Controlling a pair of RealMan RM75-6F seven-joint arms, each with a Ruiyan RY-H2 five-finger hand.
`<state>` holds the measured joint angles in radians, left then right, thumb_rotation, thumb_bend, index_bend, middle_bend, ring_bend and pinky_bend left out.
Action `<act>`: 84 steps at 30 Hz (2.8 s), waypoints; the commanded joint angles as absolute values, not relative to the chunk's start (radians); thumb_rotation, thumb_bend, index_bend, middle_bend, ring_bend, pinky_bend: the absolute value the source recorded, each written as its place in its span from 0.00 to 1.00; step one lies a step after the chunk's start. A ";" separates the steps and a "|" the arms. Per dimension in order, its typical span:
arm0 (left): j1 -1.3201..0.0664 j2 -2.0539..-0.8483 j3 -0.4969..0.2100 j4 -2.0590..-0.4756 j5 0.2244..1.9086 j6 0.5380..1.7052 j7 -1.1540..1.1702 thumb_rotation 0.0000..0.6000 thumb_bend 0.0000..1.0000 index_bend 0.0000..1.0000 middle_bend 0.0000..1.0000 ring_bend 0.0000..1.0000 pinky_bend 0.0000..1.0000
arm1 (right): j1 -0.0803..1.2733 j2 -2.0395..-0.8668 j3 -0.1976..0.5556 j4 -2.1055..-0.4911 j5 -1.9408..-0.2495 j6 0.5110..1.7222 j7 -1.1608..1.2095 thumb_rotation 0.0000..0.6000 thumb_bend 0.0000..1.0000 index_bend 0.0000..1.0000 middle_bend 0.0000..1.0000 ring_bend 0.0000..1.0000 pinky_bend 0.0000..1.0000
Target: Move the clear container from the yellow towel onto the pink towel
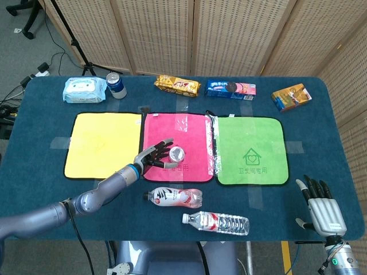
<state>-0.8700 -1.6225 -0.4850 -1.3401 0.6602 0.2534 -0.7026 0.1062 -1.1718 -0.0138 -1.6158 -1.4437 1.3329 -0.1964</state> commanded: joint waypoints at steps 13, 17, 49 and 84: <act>-0.797 -1.443 -0.439 -1.439 0.784 0.354 -0.575 1.00 0.18 0.00 0.00 0.00 0.00 | 0.100 -1.167 -0.016 -1.621 -1.452 1.344 -0.201 1.00 0.11 0.03 0.00 0.00 0.00; -0.745 -1.371 -0.394 -1.478 0.882 0.499 -0.465 1.00 0.20 0.00 0.00 0.00 0.00 | 0.099 -1.168 -0.016 -1.625 -1.457 1.348 -0.210 1.00 0.13 0.03 0.00 0.00 0.00; -0.209 -1.201 0.097 -1.633 1.574 1.475 0.178 1.00 0.22 0.00 0.00 0.00 0.00 | 0.079 -1.177 -0.025 -1.653 -1.519 1.406 -0.259 1.00 0.13 0.03 0.00 0.00 0.00; -0.196 -1.204 0.065 -1.614 1.584 1.412 0.098 1.00 0.22 0.00 0.00 0.00 0.00 | 0.433 -1.308 0.114 -1.786 -1.590 1.056 -0.937 1.00 0.16 0.11 0.00 0.00 0.03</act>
<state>-0.1963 -1.2050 0.0662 -1.6149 1.5843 1.4128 0.1013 0.3885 -1.2834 0.1015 -1.7808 -1.5995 1.1082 -0.8732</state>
